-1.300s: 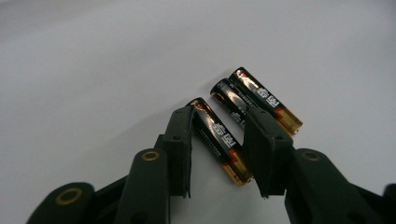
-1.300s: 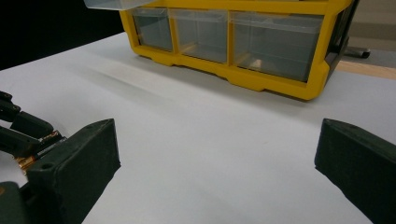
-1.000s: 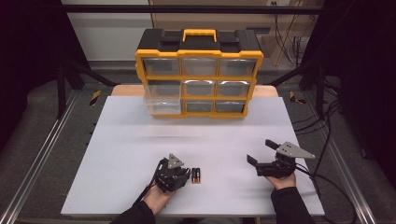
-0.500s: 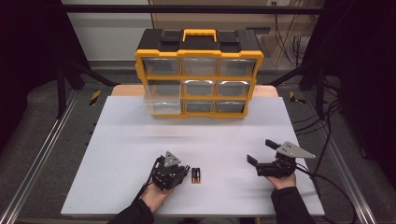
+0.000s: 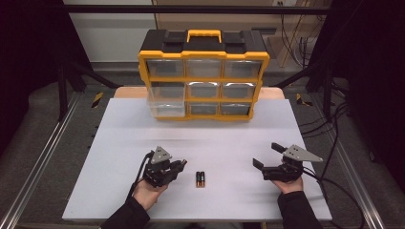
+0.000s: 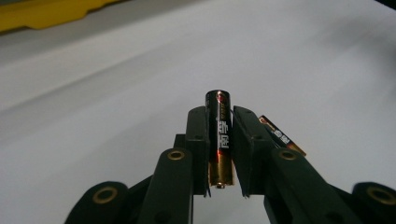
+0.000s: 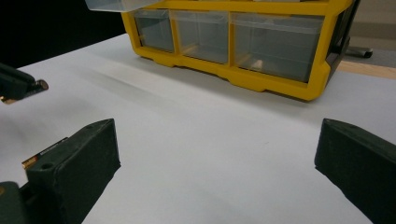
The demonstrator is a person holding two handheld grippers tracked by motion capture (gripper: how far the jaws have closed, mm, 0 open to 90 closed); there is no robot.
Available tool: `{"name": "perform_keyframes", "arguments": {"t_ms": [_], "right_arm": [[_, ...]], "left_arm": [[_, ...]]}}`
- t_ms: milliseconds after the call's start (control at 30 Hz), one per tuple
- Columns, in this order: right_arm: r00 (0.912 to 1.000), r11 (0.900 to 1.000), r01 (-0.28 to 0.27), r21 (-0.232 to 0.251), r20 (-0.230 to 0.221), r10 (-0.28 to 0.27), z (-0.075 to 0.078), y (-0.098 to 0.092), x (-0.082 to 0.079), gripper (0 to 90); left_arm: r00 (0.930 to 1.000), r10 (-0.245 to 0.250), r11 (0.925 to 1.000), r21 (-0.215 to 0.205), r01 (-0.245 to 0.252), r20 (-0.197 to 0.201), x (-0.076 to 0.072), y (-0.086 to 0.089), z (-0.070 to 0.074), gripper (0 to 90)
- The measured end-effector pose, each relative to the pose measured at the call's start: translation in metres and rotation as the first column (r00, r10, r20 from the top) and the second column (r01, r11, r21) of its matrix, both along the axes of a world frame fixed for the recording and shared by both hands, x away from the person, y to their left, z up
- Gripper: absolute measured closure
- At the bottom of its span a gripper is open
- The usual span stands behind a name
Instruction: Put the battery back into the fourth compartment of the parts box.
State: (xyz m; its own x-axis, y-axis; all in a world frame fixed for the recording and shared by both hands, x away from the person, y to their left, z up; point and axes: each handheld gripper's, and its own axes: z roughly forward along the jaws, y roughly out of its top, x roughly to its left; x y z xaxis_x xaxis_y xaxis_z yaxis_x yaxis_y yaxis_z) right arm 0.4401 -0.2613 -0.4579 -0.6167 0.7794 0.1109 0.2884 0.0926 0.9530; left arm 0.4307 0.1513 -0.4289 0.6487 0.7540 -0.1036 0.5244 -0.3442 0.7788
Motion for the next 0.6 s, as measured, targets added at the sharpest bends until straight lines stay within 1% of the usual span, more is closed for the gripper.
{"name": "perform_keyframes", "arguments": {"t_ms": [33, 67, 100, 133, 167, 200, 267, 300, 333, 367, 500, 533, 600], "right_arm": [[1.0000, 1.000, 0.000, -0.001, -0.003, 0.000, 0.000, 0.000, 0.000, 0.3], [1.0000, 1.000, 0.000, -0.001, -0.003, 0.000, 0.000, 0.000, 0.000, 0.3], [1.0000, 1.000, 0.000, -0.008, -0.004, 0.000, -0.001, 0.000, 0.000, 0.3], [1.0000, 1.000, 0.000, -0.008, -0.003, 0.000, -0.001, 0.001, 0.000, 0.3], [1.0000, 1.000, 0.001, -0.006, -0.004, -0.001, -0.001, 0.001, 0.001, 0.3], [1.0000, 1.000, 0.001, -0.006, -0.004, -0.001, -0.001, 0.001, 0.001, 0.3], [1.0000, 1.000, 0.001, -0.006, -0.006, -0.001, -0.001, 0.000, 0.001, 0.3], [1.0000, 1.000, 0.002, -0.006, -0.006, -0.002, -0.001, 0.000, 0.001, 0.3], [1.0000, 1.000, 0.005, -0.010, -0.006, -0.005, -0.001, 0.000, 0.001, 0.3], [1.0000, 1.000, 0.005, -0.011, -0.006, -0.005, -0.001, 0.000, 0.001, 0.3], [1.0000, 1.000, 0.006, -0.014, -0.006, -0.006, -0.001, 0.001, 0.002, 0.2], [0.9999, 1.000, 0.007, -0.012, -0.008, -0.007, -0.001, 0.001, 0.002, 0.2], [1.0000, 1.000, 0.008, -0.014, -0.004, -0.008, -0.001, 0.000, 0.002, 0.3]], "left_arm": [[0.9999, 0.005, 0.9999, -0.011, -0.005, 0.010, 0.002, 0.006, 0.005, 76.2], [0.9999, 0.005, 0.9999, -0.011, -0.005, 0.010, 0.002, 0.006, 0.005, 76.2], [0.9997, 0.012, 0.9997, -0.020, -0.012, 0.020, 0.003, 0.011, 0.010, 76.2], [0.9997, 0.012, 0.9997, -0.020, -0.012, 0.020, 0.003, 0.011, 0.010, 76.2], [0.9993, 0.018, 0.9994, -0.029, -0.017, 0.033, 0.004, 0.017, 0.015, 76.2], [0.9993, 0.018, 0.9994, -0.029, -0.017, 0.033, 0.004, 0.017, 0.015, 76.2], [0.9982, 0.032, 0.9984, -0.049, -0.030, 0.050, 0.006, 0.024, 0.022, 76.2], [0.9982, 0.032, 0.9984, -0.049, -0.030, 0.050, 0.006, 0.024, 0.022, 76.2], [0.9975, 0.034, 0.9981, -0.053, -0.031, 0.062, 0.007, 0.028, 0.026, 76.2], [0.9975, 0.034, 0.9981, -0.053, -0.031, 0.062, 0.007, 0.028, 0.026, 76.2], [0.9949, 0.037, 0.9977, -0.060, -0.031, 0.094, 0.011, 0.036, 0.037, 76.2], [0.9949, 0.037, 0.9977, -0.060, -0.031, 0.094, 0.011, 0.036, 0.037, 76.2], [0.9937, 0.035, 0.9973, -0.069, -0.028, 0.106, 0.013, 0.040, 0.043, 76.2]]}}
